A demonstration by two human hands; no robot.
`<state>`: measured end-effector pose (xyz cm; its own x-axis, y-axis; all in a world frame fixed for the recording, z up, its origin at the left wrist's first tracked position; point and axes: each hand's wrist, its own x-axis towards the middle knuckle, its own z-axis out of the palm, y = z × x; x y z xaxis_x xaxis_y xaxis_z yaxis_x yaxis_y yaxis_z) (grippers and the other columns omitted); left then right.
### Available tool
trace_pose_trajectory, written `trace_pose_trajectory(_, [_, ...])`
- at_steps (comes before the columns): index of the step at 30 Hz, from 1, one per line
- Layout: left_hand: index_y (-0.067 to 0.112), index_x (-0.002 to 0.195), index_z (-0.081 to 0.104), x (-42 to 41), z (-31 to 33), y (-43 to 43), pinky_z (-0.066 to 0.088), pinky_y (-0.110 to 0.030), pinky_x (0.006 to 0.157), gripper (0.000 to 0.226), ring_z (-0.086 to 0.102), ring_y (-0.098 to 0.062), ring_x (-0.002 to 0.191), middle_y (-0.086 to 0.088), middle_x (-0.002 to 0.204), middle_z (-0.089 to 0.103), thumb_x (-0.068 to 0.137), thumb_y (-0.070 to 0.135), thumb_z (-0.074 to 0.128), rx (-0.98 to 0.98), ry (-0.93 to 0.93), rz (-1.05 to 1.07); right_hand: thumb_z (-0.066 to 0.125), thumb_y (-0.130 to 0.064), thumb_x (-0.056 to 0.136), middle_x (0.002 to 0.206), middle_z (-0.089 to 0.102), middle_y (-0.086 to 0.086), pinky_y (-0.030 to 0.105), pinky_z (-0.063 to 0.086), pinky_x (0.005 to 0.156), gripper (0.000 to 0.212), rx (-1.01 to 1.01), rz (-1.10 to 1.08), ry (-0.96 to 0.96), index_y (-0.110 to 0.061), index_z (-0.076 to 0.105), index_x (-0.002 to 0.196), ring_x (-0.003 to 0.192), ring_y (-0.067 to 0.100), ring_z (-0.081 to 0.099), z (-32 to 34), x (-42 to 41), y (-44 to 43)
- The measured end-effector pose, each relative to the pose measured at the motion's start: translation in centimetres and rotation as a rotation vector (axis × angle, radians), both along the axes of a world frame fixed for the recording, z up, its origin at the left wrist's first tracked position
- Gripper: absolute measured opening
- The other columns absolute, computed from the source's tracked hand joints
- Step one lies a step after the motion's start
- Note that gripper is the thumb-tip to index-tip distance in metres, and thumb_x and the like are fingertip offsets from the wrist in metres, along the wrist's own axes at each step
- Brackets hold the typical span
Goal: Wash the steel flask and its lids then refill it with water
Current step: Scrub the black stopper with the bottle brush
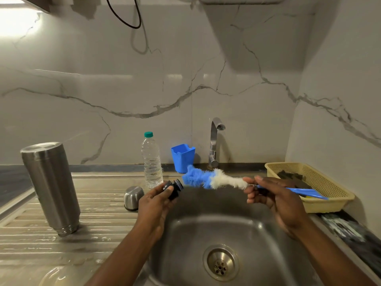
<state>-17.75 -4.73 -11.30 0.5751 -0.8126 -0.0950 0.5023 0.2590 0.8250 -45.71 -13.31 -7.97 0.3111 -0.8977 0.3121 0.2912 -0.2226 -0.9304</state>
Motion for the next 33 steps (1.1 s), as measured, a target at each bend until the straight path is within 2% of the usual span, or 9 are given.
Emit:
trace_pose_trajectory(5, [0.0, 0.119, 0.068, -0.6, 0.1, -0.2, 0.062, -0.042, 0.092, 0.02, 0.073, -0.032, 0.107, -0.022, 0.113, 0.076, 0.1, 0.001, 0.062, 0.001, 0.034, -0.077, 0.056, -0.011, 0.102, 0.092, 0.075, 0.029, 0.035, 0.064, 0.069, 0.028, -0.003, 0.042, 0.052, -0.007, 0.083, 0.099, 0.077, 0.03, 0.072, -0.5, 0.9, 0.5])
trace_pose_trajectory(7, [0.001, 0.121, 0.068, -0.1, 0.3, -0.1, 0.063, -0.039, 0.087, 0.022, 0.073, -0.032, 0.109, -0.021, 0.113, 0.076, 0.1, 0.003, 0.063, -0.024, 0.061, -0.052, 0.057, -0.011, 0.101, 0.09, 0.074, 0.031, 0.035, 0.064, 0.066, 0.028, 0.011, 0.023, 0.037, -0.004, 0.083, 0.097, 0.074, 0.031, 0.07, -0.1, 0.4, 0.2])
trace_pose_trajectory(11, [0.004, 0.123, 0.068, -0.3, 0.3, 0.0, 0.063, -0.038, 0.091, 0.023, 0.074, -0.031, 0.11, -0.017, 0.111, 0.079, 0.1, 0.005, 0.062, -0.024, 0.03, -0.088, 0.054, -0.008, 0.103, 0.089, 0.074, 0.03, 0.039, 0.065, 0.069, 0.029, -0.005, 0.042, 0.102, -0.004, 0.082, 0.099, 0.076, 0.034, 0.07, -0.6, 0.9, 0.6])
trace_pose_trajectory(15, [0.003, 0.124, 0.068, 0.0, 0.0, -0.5, 0.063, -0.037, 0.087, 0.023, 0.074, -0.031, 0.111, -0.02, 0.117, 0.076, 0.101, 0.005, 0.063, 0.014, 0.024, -0.049, 0.055, -0.01, 0.102, 0.089, 0.073, 0.031, 0.038, 0.064, 0.068, 0.029, 0.009, 0.01, 0.078, -0.004, 0.083, 0.096, 0.075, 0.033, 0.07, -0.5, 0.8, 0.6])
trace_pose_trajectory(21, [0.002, 0.122, 0.067, 0.7, -0.5, -0.4, 0.057, -0.045, 0.099, 0.022, 0.071, -0.033, 0.111, -0.021, 0.117, 0.074, 0.102, 0.005, 0.062, 0.021, 0.065, 0.004, 0.061, -0.02, 0.095, 0.088, 0.073, 0.031, 0.035, 0.064, 0.065, 0.028, 0.016, -0.039, 0.013, -0.002, 0.082, 0.098, 0.071, 0.03, 0.069, 0.1, 0.2, 0.3])
trace_pose_trajectory(23, [0.002, 0.124, 0.066, 0.6, -0.4, -0.5, 0.056, -0.047, 0.102, 0.024, 0.071, -0.035, 0.113, -0.023, 0.118, 0.073, 0.101, 0.007, 0.063, 0.015, 0.097, 0.006, 0.06, -0.018, 0.098, 0.087, 0.073, 0.028, 0.034, 0.064, 0.065, 0.026, 0.0, -0.081, -0.012, -0.003, 0.082, 0.099, 0.071, 0.029, 0.069, 0.5, 0.4, 0.2])
trace_pose_trajectory(28, [-0.002, 0.123, 0.066, 0.5, -0.8, -1.0, 0.058, -0.044, 0.095, 0.024, 0.07, -0.037, 0.117, -0.026, 0.121, 0.071, 0.1, 0.007, 0.065, 0.002, 0.109, 0.025, 0.057, -0.014, 0.103, 0.084, 0.074, 0.02, 0.029, 0.063, 0.064, 0.024, -0.028, -0.152, -0.019, -0.003, 0.079, 0.101, 0.073, 0.025, 0.071, 3.4, 2.1, 0.2])
trace_pose_trajectory(33, [-0.001, 0.122, 0.067, 0.7, -0.7, -1.2, 0.059, -0.04, 0.091, 0.023, 0.069, -0.036, 0.115, -0.025, 0.121, 0.071, 0.1, 0.006, 0.065, 0.0, 0.101, 0.028, 0.062, -0.018, 0.102, 0.083, 0.077, 0.018, 0.03, 0.064, 0.067, 0.021, -0.252, -0.187, 0.188, -0.006, 0.079, 0.099, 0.069, 0.023, 0.073, 10.1, 6.3, 0.2])
